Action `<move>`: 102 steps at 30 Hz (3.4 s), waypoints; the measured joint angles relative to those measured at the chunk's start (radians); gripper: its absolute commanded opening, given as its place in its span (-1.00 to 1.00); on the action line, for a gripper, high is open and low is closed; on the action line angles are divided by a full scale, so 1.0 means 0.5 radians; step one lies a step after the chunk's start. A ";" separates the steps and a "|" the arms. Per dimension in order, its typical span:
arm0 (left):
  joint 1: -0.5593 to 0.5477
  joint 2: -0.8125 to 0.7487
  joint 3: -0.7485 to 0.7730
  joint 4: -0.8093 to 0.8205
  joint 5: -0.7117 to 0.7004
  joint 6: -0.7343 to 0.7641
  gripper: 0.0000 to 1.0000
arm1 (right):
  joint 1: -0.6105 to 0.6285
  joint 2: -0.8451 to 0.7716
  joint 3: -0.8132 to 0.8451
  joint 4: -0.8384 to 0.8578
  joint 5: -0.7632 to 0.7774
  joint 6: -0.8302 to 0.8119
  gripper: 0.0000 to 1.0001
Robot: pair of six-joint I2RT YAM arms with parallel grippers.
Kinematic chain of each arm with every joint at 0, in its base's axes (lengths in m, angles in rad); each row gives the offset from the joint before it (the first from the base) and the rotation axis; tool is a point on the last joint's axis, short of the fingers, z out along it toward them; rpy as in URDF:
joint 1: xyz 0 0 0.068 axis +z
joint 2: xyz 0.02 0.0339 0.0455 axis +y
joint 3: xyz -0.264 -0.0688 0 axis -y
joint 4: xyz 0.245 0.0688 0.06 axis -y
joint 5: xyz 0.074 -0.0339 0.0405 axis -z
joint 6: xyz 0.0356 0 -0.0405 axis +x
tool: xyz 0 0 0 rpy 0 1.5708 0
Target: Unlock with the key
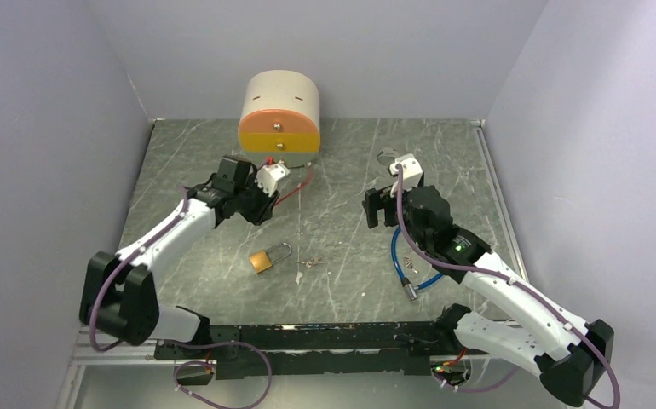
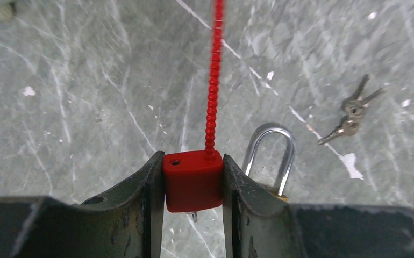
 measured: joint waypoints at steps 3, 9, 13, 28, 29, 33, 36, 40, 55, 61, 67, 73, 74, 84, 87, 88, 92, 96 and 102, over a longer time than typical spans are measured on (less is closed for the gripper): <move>0.004 0.177 0.001 0.031 -0.021 0.058 -0.95 | 0.000 -0.002 0.015 0.014 -0.027 0.054 0.74; 0.010 0.476 0.085 -0.006 -0.028 0.133 -0.85 | 0.000 0.027 0.028 0.021 -0.072 0.186 0.72; 0.013 0.578 0.204 -0.002 -0.059 0.162 -0.35 | 0.000 0.040 0.028 0.020 -0.082 0.263 0.72; 0.104 0.733 0.343 -0.015 -0.237 0.225 0.89 | 0.000 0.069 0.026 0.012 -0.135 0.528 0.68; 0.104 0.716 0.340 -0.015 -0.237 0.211 0.89 | 0.000 0.085 0.026 0.013 -0.147 0.543 0.66; 0.104 0.533 0.282 0.024 -0.216 0.040 0.89 | 0.001 0.240 0.033 0.009 -0.254 0.601 0.56; 0.104 0.255 0.113 0.177 -0.224 -0.201 0.89 | 0.021 0.523 0.109 -0.060 -0.369 0.647 0.46; 0.104 -0.268 -0.253 0.457 -0.318 -0.624 0.89 | 0.121 0.996 0.285 -0.187 -0.474 0.675 0.32; 0.107 -0.864 -0.449 0.296 -0.812 -1.554 0.89 | 0.478 1.914 0.946 -0.385 -0.793 0.401 -0.35; 0.108 -0.912 -0.512 0.253 -0.871 -1.653 0.89 | 0.475 2.074 1.008 -0.440 -0.864 0.340 -0.21; 0.108 -0.913 -0.523 0.239 -0.882 -1.681 0.89 | 0.475 2.099 1.022 -0.546 -0.866 0.292 -0.13; 0.108 -0.918 -0.582 0.235 -0.883 -1.701 0.89 | 0.478 2.097 1.027 -0.604 -0.894 0.275 -0.12; 0.108 -0.918 -0.582 0.236 -0.883 -1.700 0.89 | 0.481 2.097 1.028 -0.610 -0.897 0.269 -0.13; 0.108 -0.914 -0.582 0.236 -0.896 -1.701 0.89 | 0.597 2.157 1.138 -0.769 -0.751 0.246 -0.27; 0.108 -0.915 -0.582 0.232 -0.921 -1.704 0.89 | 0.631 2.181 1.177 -0.812 -0.662 0.246 -0.32; 0.108 -0.915 -0.582 0.226 -0.926 -1.707 0.89 | 0.642 2.187 1.186 -0.822 -0.628 0.245 -0.34; 0.108 -0.916 -0.582 0.182 -0.974 -1.728 0.89 | 0.690 2.190 1.189 -0.829 -0.514 0.222 -0.39; 0.108 -0.922 -0.581 0.060 -1.101 -1.856 0.89 | 0.745 2.190 1.188 -0.826 -0.410 0.184 -0.48; 0.108 -0.990 -0.581 -0.286 -1.292 -2.168 0.89 | 0.787 2.190 1.188 -0.800 -0.287 0.173 -0.77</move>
